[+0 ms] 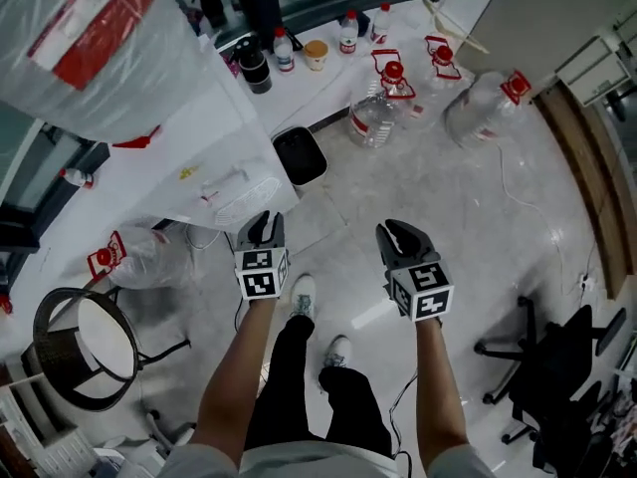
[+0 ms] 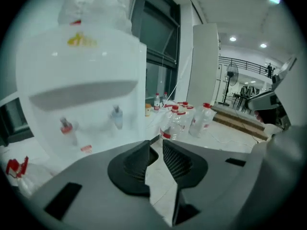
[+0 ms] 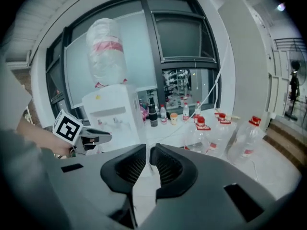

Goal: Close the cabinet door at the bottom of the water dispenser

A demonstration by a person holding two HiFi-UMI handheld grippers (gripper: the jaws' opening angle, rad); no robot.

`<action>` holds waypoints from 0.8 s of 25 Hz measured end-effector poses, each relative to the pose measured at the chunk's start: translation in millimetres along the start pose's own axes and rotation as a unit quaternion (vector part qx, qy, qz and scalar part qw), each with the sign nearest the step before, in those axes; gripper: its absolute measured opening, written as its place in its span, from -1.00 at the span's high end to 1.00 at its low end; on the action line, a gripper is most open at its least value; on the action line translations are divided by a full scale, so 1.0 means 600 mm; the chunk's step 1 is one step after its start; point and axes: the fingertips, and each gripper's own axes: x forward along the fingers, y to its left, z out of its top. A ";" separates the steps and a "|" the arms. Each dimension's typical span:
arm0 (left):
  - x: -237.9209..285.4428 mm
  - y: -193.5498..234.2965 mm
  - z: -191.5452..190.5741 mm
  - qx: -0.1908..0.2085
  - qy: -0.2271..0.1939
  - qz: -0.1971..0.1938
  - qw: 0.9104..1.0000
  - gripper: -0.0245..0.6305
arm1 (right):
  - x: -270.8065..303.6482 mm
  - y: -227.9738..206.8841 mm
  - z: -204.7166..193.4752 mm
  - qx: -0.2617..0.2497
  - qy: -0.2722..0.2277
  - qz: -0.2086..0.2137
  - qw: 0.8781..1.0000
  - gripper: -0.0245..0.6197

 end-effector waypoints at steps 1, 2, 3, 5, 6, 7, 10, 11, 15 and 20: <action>-0.041 -0.001 0.028 0.005 -0.009 -0.005 1.000 0.65 | -0.029 0.013 0.028 -0.009 -0.007 -0.001 1.000 0.67; -0.082 -0.001 0.058 0.011 -0.020 -0.009 1.000 0.72 | -0.057 0.026 0.058 -0.019 -0.016 -0.002 1.000 0.67; -0.123 -0.002 0.089 0.018 -0.032 -0.013 0.999 0.77 | -0.085 0.039 0.088 -0.029 -0.026 -0.003 0.999 0.67; -0.204 -0.003 0.153 0.030 -0.061 -0.023 0.997 0.82 | -0.138 0.065 0.148 -0.048 -0.048 -0.003 0.998 0.69; -0.244 -0.004 0.183 0.033 -0.076 -0.030 0.996 0.84 | -0.162 0.079 0.177 -0.056 -0.058 -0.003 0.997 0.73; -0.284 -0.005 0.211 0.033 -0.089 -0.037 0.995 0.86 | -0.185 0.093 0.202 -0.065 -0.066 -0.003 0.996 0.77; -0.401 -0.008 0.287 0.029 -0.127 -0.053 0.990 0.87 | -0.249 0.132 0.265 -0.097 -0.082 0.001 0.992 0.84; -0.438 -0.007 0.311 0.029 -0.139 -0.056 0.988 0.87 | -0.268 0.144 0.287 -0.108 -0.088 0.004 0.990 0.84; -0.562 0.021 0.393 0.073 -0.169 -0.023 0.983 0.87 | -0.334 0.199 0.378 -0.147 -0.117 0.010 0.982 0.84; -0.678 0.052 0.460 0.095 -0.209 -0.017 0.973 0.86 | -0.383 0.274 0.466 -0.191 -0.149 0.024 0.970 0.84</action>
